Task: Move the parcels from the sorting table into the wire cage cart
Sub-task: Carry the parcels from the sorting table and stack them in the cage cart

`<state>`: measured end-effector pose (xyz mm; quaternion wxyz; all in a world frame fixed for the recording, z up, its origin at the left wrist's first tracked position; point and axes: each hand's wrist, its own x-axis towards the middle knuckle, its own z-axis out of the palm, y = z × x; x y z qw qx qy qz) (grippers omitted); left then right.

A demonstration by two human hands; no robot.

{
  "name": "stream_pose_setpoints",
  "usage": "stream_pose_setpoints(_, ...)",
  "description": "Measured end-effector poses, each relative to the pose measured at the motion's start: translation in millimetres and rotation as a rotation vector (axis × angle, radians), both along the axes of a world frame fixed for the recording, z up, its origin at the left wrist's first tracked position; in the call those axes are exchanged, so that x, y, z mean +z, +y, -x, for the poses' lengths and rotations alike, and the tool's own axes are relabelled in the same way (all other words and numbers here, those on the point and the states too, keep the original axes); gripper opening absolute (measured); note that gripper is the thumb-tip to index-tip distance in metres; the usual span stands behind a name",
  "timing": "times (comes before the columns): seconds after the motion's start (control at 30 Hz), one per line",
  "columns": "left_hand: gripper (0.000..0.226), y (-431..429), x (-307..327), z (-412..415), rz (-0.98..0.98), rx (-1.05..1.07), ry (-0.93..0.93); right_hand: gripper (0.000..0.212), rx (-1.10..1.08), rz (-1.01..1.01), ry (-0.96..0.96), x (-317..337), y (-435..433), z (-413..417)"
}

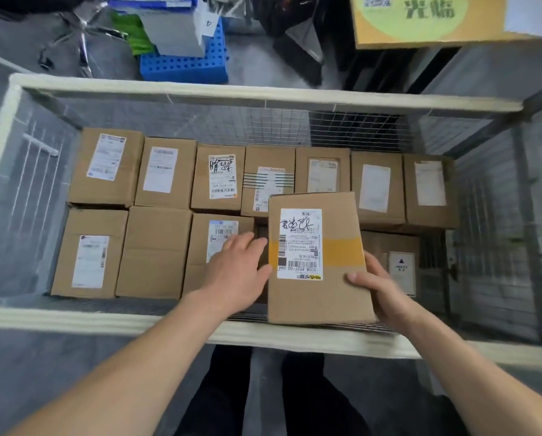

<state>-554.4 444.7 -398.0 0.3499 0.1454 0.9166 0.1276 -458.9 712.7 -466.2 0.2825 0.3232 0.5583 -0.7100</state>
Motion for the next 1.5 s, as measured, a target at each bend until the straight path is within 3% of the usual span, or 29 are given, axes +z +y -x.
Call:
stream_pose_setpoints(0.8,0.049,-10.2,-117.1,-3.8,-0.112,0.116,-0.076,0.114,0.193,-0.053,-0.14,-95.1,-31.4,27.0)
stream_pose_setpoints(0.93,0.051,-8.4,-136.2,-4.6,-0.058,0.075,-0.149,0.09,0.218,-0.088,-0.155,-110.4,-44.7,42.4)
stream_pose_setpoints(1.37,0.069,-14.9,-143.2,0.3,0.168,-0.076,-0.168,0.098,0.378,-0.602,-0.156,-119.6,-77.8,55.5)
stream_pose_setpoints(1.5,0.064,-14.6,-116.2,6.2,0.2,-0.087,-0.134,0.084,0.427,-0.694,-0.176,-87.0,-75.1,58.2)
